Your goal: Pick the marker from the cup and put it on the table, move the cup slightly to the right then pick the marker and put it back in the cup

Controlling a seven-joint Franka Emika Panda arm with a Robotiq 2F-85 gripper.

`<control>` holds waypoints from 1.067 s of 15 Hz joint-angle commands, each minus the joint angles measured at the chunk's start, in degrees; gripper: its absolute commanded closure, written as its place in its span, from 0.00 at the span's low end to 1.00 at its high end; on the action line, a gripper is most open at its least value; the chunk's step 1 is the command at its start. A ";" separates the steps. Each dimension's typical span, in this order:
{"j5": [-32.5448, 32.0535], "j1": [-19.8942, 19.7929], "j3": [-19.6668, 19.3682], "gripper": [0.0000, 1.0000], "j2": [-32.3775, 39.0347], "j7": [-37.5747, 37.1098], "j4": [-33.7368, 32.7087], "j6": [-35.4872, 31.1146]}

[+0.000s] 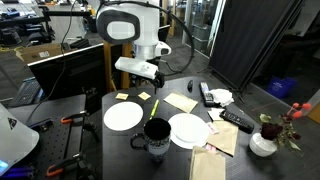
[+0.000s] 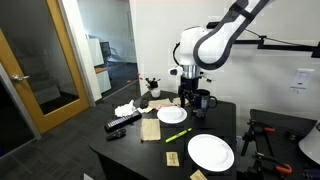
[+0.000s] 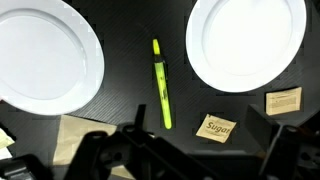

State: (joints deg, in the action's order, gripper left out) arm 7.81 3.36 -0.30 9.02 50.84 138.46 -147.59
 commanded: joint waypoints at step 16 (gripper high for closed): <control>-11.59 -5.03 5.28 0.00 17.85 -6.85 -7.78 -13.21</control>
State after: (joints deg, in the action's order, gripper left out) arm -1.89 0.08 3.20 24.45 45.92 133.14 -160.44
